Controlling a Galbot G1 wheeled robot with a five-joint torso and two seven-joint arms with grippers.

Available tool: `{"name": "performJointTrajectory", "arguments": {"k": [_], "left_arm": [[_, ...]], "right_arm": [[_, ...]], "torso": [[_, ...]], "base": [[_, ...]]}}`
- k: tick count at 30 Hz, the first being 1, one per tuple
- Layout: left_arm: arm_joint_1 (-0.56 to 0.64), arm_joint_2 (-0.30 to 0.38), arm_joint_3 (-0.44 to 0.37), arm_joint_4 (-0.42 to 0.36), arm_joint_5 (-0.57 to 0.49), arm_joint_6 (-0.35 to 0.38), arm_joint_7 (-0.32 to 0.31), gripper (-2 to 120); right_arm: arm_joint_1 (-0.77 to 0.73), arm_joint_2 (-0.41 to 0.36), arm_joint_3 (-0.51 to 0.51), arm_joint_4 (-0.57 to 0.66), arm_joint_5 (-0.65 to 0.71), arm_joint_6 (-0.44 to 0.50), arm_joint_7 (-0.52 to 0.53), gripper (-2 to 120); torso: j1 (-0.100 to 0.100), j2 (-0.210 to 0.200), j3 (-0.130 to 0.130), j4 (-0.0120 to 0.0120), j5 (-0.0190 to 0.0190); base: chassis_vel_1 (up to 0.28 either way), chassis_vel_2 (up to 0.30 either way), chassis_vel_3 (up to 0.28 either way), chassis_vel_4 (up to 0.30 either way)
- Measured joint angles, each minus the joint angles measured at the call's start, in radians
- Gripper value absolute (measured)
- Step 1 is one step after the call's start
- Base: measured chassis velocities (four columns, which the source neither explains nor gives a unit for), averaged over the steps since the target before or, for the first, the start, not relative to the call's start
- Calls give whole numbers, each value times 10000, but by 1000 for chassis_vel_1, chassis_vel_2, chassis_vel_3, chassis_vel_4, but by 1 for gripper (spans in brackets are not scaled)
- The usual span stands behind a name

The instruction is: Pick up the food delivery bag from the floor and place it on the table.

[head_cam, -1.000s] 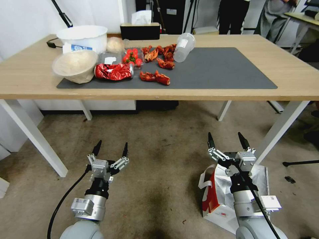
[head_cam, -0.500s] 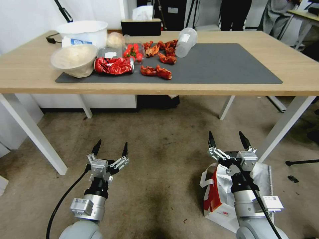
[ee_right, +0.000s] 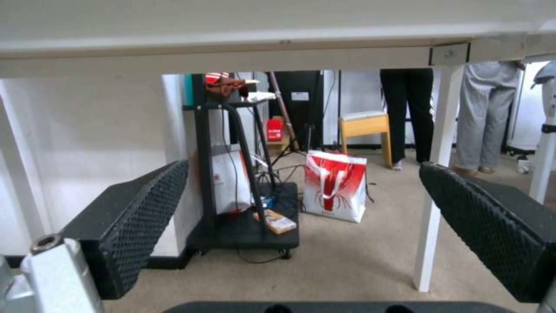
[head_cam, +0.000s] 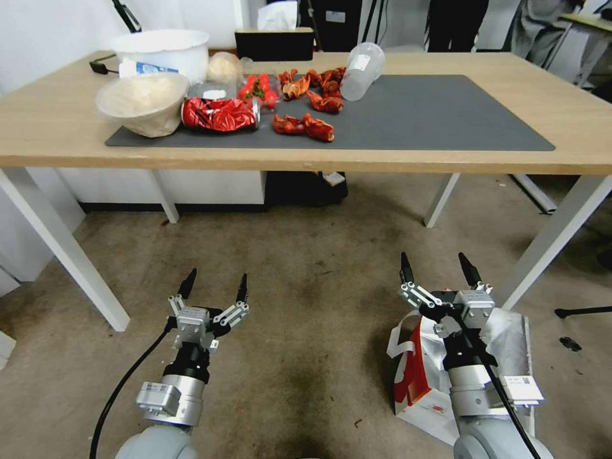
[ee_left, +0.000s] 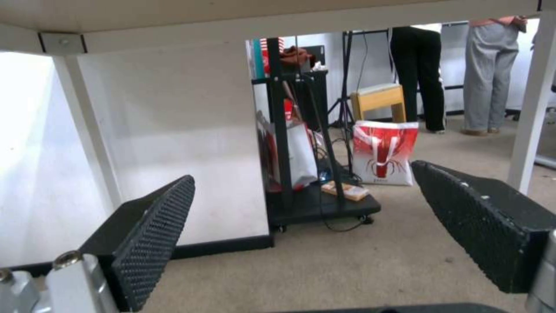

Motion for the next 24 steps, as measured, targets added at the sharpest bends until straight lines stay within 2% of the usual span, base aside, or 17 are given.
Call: {"name": "performJointTrajectory", "arguments": {"k": [13, 18, 24], "left_arm": [[5, 4, 3, 2, 4, -8, 6, 95], [16, -5, 18, -6, 39, -13, 26, 95], [34, -7, 39, -8, 76, -30, 57, 95]], "right_arm": [[-2, 21, -5, -4, -3, 9, 0, 100], [-3, 16, 3, -3, -2, 24, 1, 100], [-2, 16, 1, 27, 25, 24, 4, 100]], "torso": [[-62, -375, -313, 0, 0], [-102, -665, -568, 0, 0], [-137, -832, -697, 0, -1]], "base": [[0, 0, 0, 0], [0, 0, 0, 0], [0, 0, 0, 0]]}}
